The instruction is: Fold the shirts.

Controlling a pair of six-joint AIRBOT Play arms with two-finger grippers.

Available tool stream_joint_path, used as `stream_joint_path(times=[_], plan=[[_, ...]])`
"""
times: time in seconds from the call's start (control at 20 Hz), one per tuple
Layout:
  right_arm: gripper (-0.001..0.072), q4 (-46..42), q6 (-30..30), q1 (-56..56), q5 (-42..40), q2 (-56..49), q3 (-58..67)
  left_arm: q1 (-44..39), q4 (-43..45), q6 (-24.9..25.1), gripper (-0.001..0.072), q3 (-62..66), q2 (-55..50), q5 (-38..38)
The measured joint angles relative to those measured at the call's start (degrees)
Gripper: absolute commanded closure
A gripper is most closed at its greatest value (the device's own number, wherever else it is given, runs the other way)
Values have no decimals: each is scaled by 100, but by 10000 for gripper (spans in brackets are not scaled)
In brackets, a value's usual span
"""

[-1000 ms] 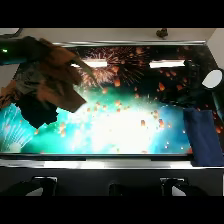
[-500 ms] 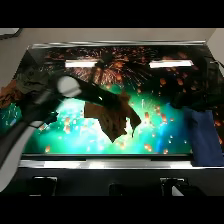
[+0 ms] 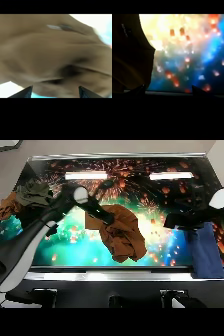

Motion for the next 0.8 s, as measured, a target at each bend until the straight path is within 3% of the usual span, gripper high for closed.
stream_joint_path(times=[0.25, 0.4, 0.8], plan=[[50, 916, -315, 0, -234, -407, -1163, 1690, -173, -426, 5, -704, 101, -186], [50, 1432, -564, 0, -352, -494, -1683, 2312, -603, -540, 5, -1460, 85, 223], [11, 2050, -990, 0, -533, -564, -2092, 2374, -1464, -579, 10, -2216, -494, 1128]])
